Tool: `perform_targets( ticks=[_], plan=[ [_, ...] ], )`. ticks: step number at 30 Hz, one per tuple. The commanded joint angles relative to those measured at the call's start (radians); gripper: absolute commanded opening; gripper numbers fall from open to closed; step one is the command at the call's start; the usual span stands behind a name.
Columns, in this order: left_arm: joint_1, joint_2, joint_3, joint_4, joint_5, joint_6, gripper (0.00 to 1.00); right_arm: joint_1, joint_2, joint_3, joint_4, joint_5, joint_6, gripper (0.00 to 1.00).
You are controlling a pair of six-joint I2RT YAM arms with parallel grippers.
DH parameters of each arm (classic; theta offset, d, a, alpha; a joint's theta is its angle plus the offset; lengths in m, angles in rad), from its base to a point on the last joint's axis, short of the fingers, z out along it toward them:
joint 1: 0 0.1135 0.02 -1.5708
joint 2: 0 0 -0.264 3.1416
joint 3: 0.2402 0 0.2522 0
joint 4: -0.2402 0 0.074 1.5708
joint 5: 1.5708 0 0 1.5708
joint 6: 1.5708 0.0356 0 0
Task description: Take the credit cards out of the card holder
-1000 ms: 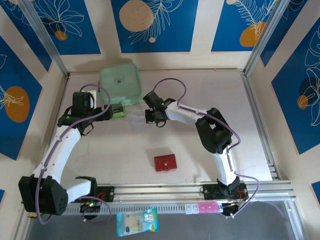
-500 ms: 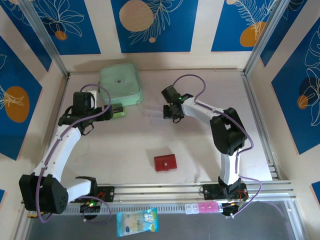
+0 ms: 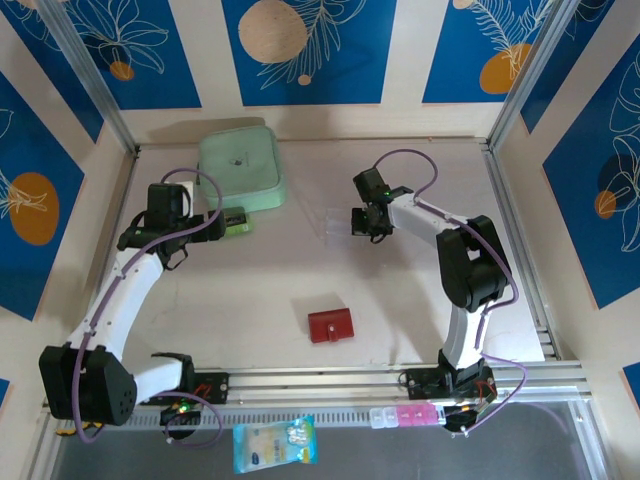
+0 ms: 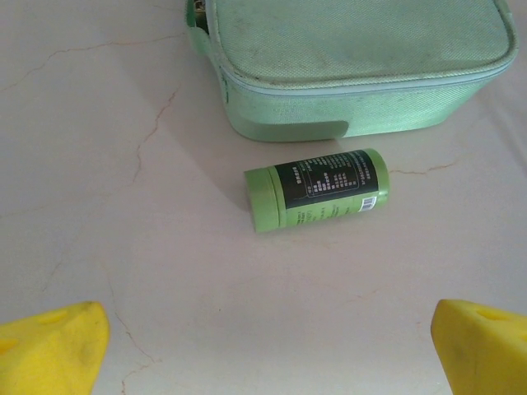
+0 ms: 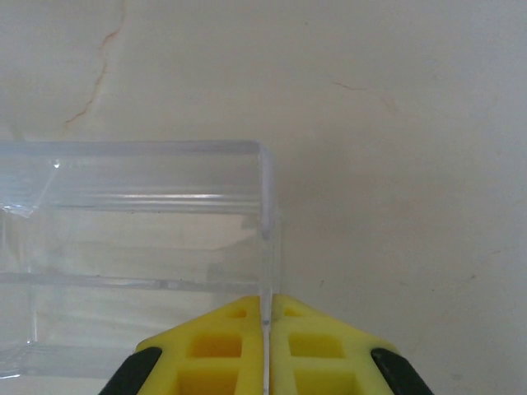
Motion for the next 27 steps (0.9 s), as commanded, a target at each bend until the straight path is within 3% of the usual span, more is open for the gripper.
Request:
perform_targets(
  ticks=[1, 27],
  plan=[
    [0.012, 0.001, -0.006, 0.002, -0.029, 0.007, 1.0, 0.003, 0.004, 0.018, 0.028, -0.049, -0.043, 0.07],
    [0.012, 0.008, -0.005, 0.005, -0.013, 0.006, 1.0, 0.088, 0.039, 0.07, -0.053, 0.078, 0.072, 0.15]
  ],
)
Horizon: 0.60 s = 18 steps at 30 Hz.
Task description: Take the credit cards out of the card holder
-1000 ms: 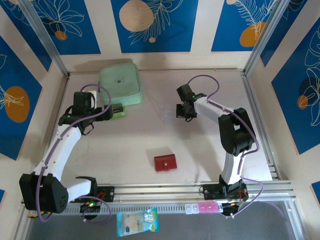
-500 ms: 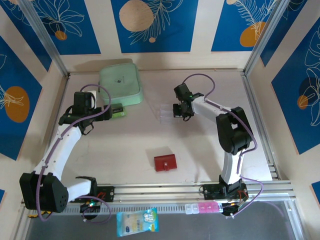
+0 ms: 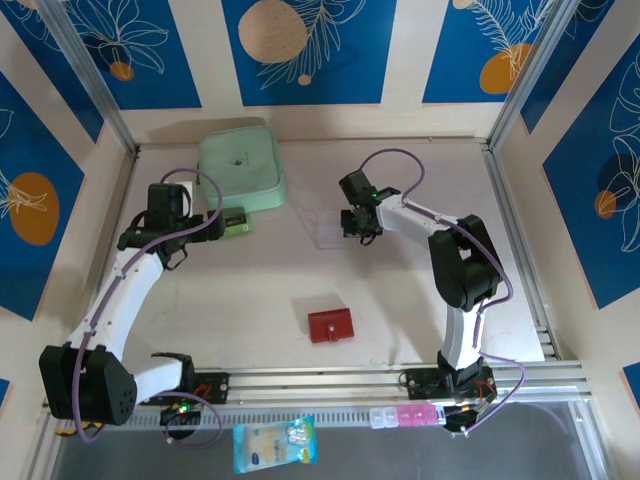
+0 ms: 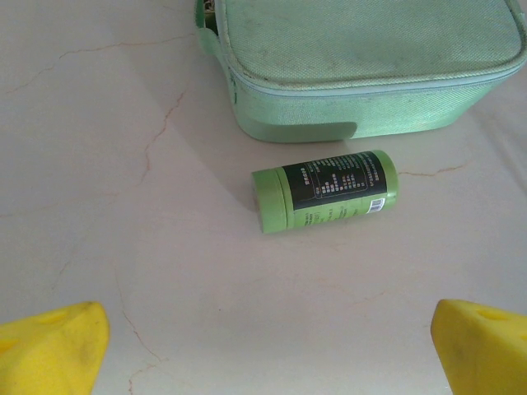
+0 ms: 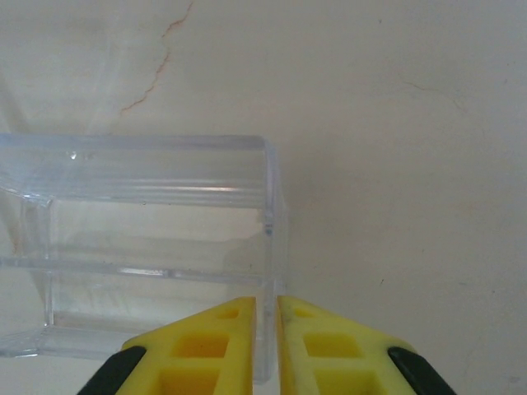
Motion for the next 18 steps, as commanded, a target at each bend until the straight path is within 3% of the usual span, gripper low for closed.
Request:
perform_targets(
  ticks=[1, 11, 18],
  plan=[
    [0.012, 0.006, -0.005, 0.005, 0.004, 0.006, 1.0, 0.011, 0.01, 0.027, -0.031, 0.024, 0.041, 0.14],
    [0.012, 0.014, -0.002, 0.003, 0.02, 0.002, 1.0, 0.01, -0.008, 0.035, -0.043, 0.031, 0.05, 0.2],
    [0.012, 0.016, 0.0, -0.013, 0.144, -0.018, 0.99, 0.02, -0.087, 0.027, -0.085, -0.005, 0.068, 0.29]
  ],
)
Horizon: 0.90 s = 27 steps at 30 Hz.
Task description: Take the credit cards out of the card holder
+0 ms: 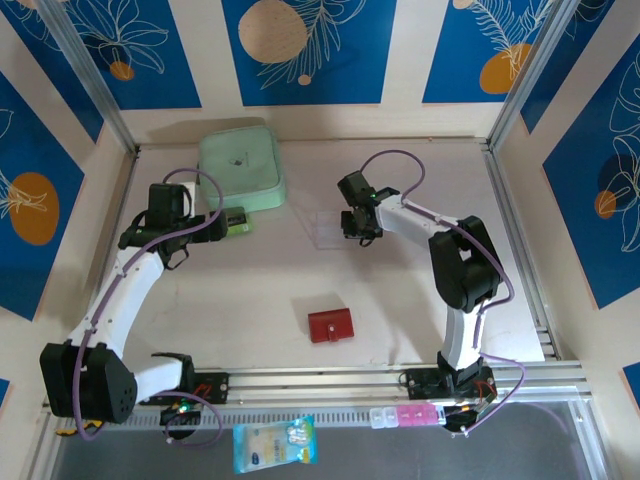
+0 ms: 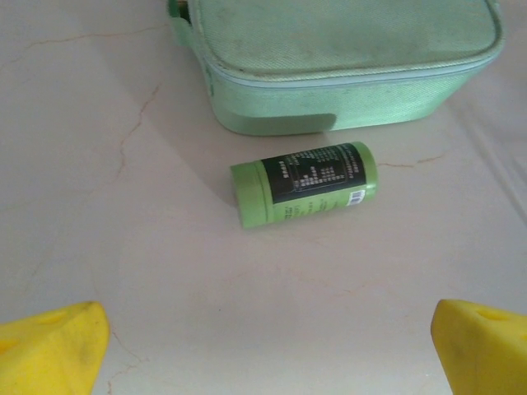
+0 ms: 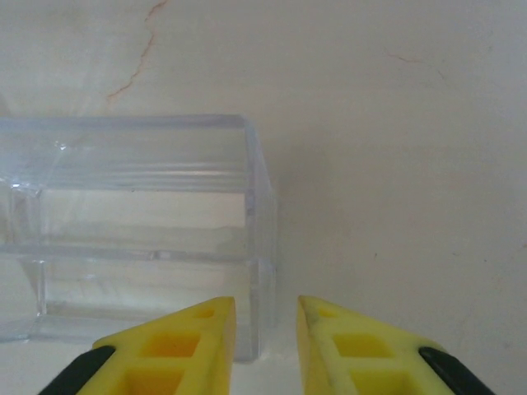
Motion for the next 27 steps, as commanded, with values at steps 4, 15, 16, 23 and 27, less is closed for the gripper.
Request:
perform_targets(
  ticks=[4, 15, 16, 23, 27],
  plan=[
    [0.002, 0.0, -0.022, 0.032, 0.214, -0.093, 1.0, 0.026, -0.132, 0.002, -0.068, -0.066, 0.041, 0.35],
    [0.004, 0.051, 0.005, -0.005, 0.308, -0.086, 1.0, 0.22, -0.303, -0.097, -0.127, -0.178, 0.334, 0.73],
    [0.003, 0.047, 0.006, -0.011, 0.308, -0.086, 1.0, 0.25, -0.318, -0.111, -0.128, -0.177, 0.366, 0.79],
    [0.004, 0.018, -0.013, -0.009, 0.299, -0.078, 1.0, 0.401, -0.41, -0.232, -0.167, -0.19, 0.524, 0.99],
    [0.004, 0.028, -0.022, 0.002, 0.321, -0.087, 1.0, 0.469, -0.456, -0.311, -0.217, -0.241, 0.571, 0.99]
  ],
)
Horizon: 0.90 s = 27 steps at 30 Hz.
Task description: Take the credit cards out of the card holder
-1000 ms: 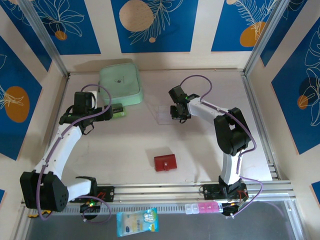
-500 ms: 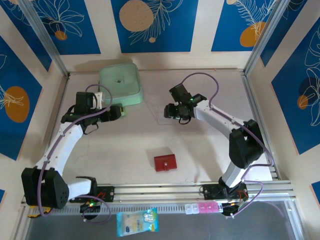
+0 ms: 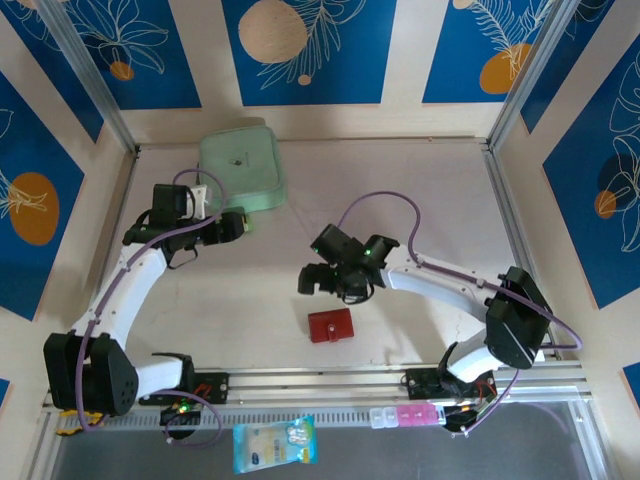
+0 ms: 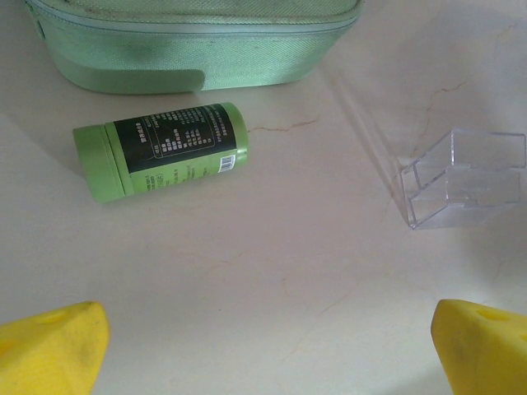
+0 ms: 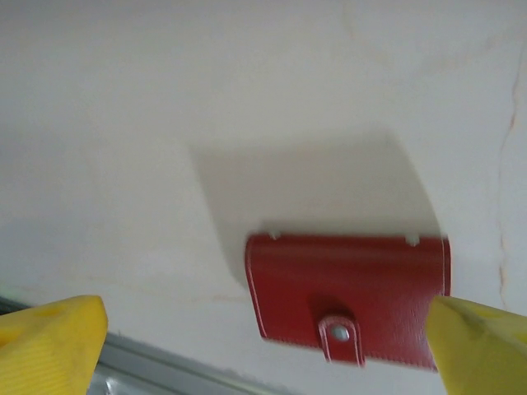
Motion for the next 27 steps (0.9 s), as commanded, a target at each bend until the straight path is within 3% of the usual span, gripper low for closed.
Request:
perform_targets(
  ticks=[1, 15, 27],
  plan=[
    [0.005, -0.003, -0.009, -0.008, 0.043, -0.002, 1.0, 0.048, -0.057, -0.064, -0.076, -0.068, 0.104, 0.99],
    [0.004, 0.057, 0.01, 0.011, 0.094, -0.016, 0.98, 0.134, -0.118, -0.16, -0.003, -0.157, 0.211, 0.99],
    [0.005, 0.001, 0.017, -0.002, 0.054, 0.004, 1.0, 0.134, -0.066, -0.256, 0.066, -0.239, 0.137, 0.99]
  ],
)
